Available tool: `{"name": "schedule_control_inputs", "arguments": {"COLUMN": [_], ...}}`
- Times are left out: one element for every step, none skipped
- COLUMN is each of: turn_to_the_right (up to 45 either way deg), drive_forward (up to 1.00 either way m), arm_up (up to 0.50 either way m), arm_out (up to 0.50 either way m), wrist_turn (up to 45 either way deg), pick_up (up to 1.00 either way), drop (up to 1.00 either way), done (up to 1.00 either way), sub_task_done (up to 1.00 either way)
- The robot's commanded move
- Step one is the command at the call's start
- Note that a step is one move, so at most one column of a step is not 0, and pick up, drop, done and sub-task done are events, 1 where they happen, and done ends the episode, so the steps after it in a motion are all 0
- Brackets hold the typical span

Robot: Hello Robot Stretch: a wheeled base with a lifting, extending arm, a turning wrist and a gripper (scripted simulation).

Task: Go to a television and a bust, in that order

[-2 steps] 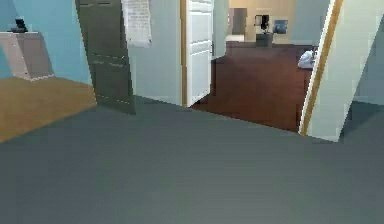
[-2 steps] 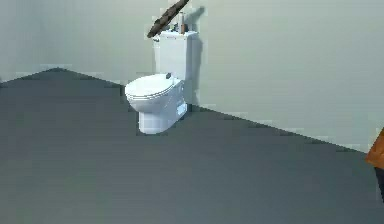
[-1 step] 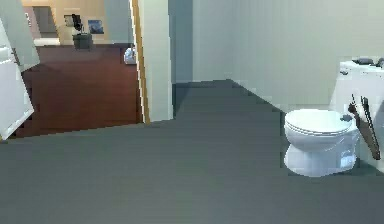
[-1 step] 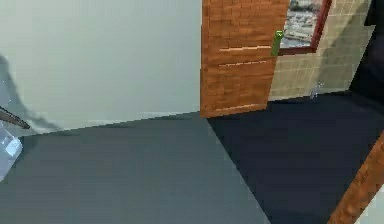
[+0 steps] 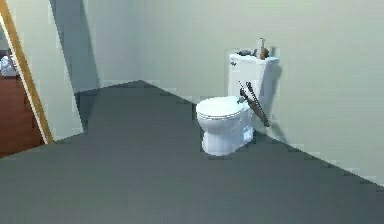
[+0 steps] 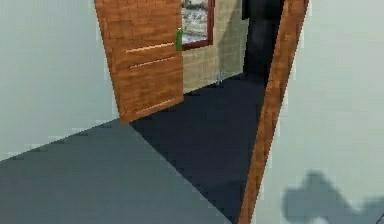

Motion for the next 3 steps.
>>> {"name": "schedule_control_inputs", "arguments": {"turn_to_the_right": [0.0, -45.0, -9.0], "drive_forward": [0.25, 0.0, 0.0], "arm_up": [0.0, 0.0, 0.0], "arm_out": [0.0, 0.0, 0.0], "wrist_turn": [0.0, 0.0, 0.0], "pick_up": [0.0, 0.0, 0.0], "drop": [0.0, 0.0, 0.0], "done": [0.0, 0.0, 0.0], "sub_task_done": [0.0, 0.0, 0.0]}}
